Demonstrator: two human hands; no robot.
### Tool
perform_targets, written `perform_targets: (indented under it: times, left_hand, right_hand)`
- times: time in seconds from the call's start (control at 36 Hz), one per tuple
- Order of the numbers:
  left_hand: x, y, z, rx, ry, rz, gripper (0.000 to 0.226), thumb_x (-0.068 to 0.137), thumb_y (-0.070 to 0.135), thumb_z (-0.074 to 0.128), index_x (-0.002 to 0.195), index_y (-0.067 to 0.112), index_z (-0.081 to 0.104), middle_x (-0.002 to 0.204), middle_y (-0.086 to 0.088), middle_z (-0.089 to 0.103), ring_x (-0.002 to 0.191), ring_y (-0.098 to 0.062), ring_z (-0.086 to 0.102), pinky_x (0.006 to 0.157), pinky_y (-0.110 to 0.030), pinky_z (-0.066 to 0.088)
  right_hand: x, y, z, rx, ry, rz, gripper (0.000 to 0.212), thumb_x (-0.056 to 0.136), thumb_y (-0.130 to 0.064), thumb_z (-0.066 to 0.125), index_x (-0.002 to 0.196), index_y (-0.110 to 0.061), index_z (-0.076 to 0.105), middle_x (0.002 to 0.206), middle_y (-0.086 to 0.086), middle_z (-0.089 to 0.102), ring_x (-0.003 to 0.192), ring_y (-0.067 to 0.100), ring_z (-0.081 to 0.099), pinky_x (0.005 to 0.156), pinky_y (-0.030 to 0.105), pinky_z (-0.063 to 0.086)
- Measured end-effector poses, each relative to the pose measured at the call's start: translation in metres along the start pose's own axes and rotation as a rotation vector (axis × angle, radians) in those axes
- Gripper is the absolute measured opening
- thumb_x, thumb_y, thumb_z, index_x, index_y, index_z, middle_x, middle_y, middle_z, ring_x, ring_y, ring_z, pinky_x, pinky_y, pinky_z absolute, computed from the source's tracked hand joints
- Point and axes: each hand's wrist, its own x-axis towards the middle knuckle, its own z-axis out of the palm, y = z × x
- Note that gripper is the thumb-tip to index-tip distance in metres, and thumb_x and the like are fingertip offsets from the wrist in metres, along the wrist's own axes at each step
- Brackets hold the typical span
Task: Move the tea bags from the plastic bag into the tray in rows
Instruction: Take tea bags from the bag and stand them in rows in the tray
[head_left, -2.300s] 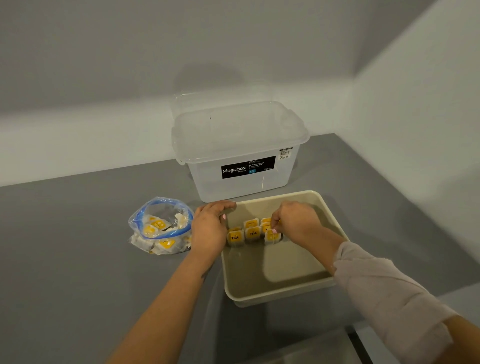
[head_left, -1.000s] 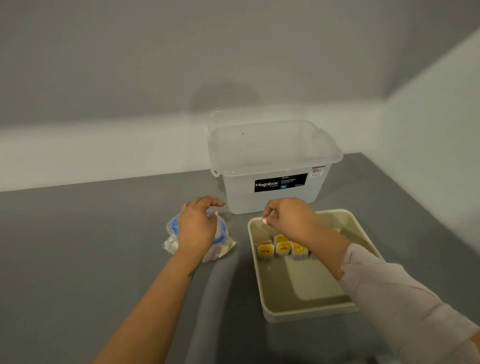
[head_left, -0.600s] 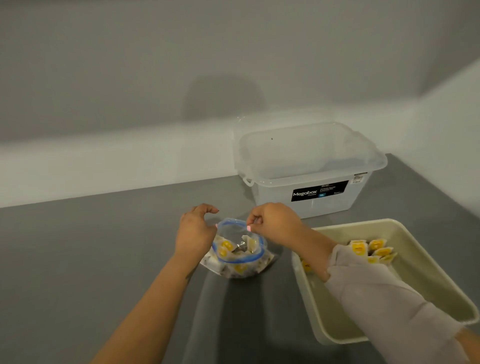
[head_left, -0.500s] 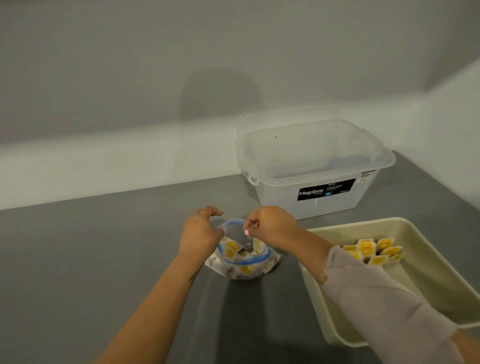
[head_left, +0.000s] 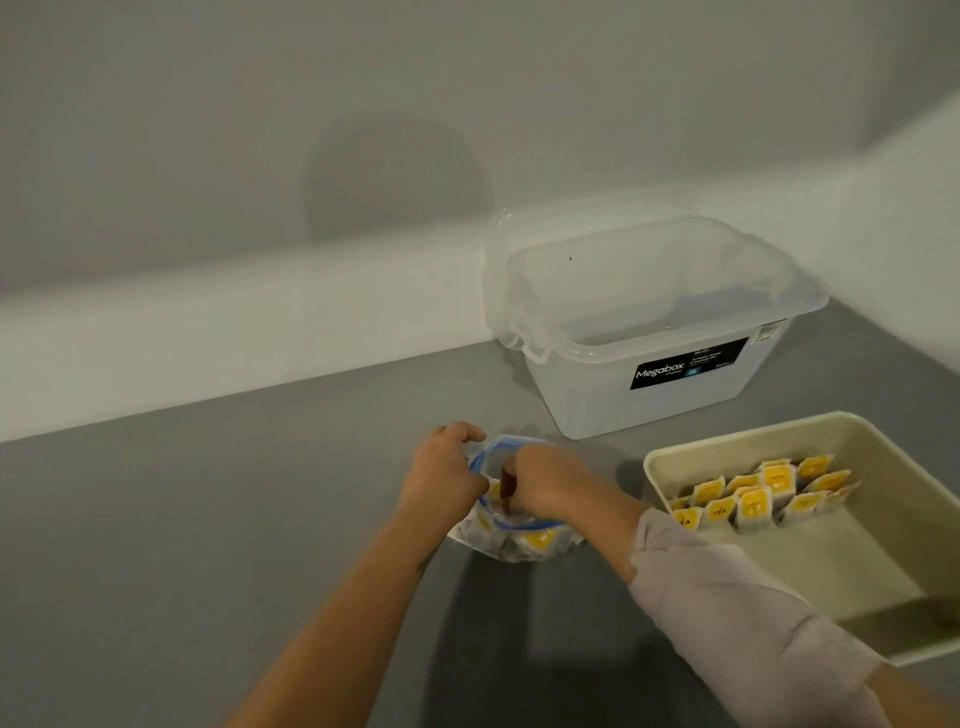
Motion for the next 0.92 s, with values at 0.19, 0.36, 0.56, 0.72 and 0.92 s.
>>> perform_targets:
  times: [0.19, 0.36, 0.56, 0.72, 0.92]
  left_hand:
    - [0.004, -0.002, -0.001, 0.012, -0.012, 0.002, 0.043, 0.075, 0.002, 0.072, 0.111, 0.023, 0.06, 0.12, 0.001, 0.053, 0.085, -0.009, 0.054, 0.059, -0.007, 0.039]
    - [0.006, 0.0, -0.002, 0.081, -0.041, 0.024, 0.037, 0.083, 0.016, 0.07, 0.117, 0.027, 0.061, 0.127, 0.0, 0.053, 0.103, -0.016, 0.057, 0.084, -0.023, 0.048]
    - [0.005, 0.011, -0.007, 0.179, -0.012, 0.176, 0.027, 0.092, 0.036, 0.056, 0.117, 0.033, 0.064, 0.131, 0.006, 0.053, 0.12, -0.016, 0.043, 0.101, -0.028, 0.03]
    - [0.008, 0.02, -0.007, 0.137, -0.018, 0.081, 0.008, 0.087, 0.04, 0.062, 0.085, 0.033, 0.066, 0.099, 0.006, 0.066, 0.094, -0.015, 0.059, 0.095, -0.038, 0.045]
    - [0.009, 0.014, -0.002, 0.105, -0.005, 0.062, 0.014, 0.095, 0.03, 0.052, 0.081, 0.031, 0.053, 0.069, 0.012, 0.052, 0.074, -0.014, 0.053, 0.092, -0.038, 0.046]
  right_hand:
    - [-0.002, 0.006, -0.015, 0.12, 0.071, -0.021, 0.008, 0.088, -0.019, 0.061, 0.094, -0.014, 0.063, 0.098, 0.007, 0.063, 0.086, 0.021, 0.058, 0.075, 0.025, 0.044]
    - [-0.003, 0.014, -0.033, 0.16, 0.145, -0.082, 0.018, 0.085, -0.007, 0.06, 0.078, -0.023, 0.056, 0.085, -0.002, 0.06, 0.081, 0.016, 0.056, 0.069, 0.023, 0.04]
    - [-0.002, 0.02, -0.049, 0.186, 0.152, -0.104, 0.021, 0.086, -0.008, 0.06, 0.077, -0.025, 0.053, 0.078, -0.006, 0.055, 0.08, 0.016, 0.055, 0.069, 0.024, 0.042]
    - [-0.003, 0.02, -0.05, 0.304, 0.154, -0.109, 0.012, 0.086, -0.013, 0.066, 0.086, -0.02, 0.057, 0.076, -0.008, 0.055, 0.08, 0.014, 0.055, 0.07, 0.023, 0.041]
    - [-0.002, 0.029, -0.043, 0.301, 0.132, -0.096, 0.022, 0.08, -0.015, 0.073, 0.089, -0.025, 0.055, 0.086, -0.004, 0.057, 0.083, 0.013, 0.055, 0.077, 0.027, 0.047]
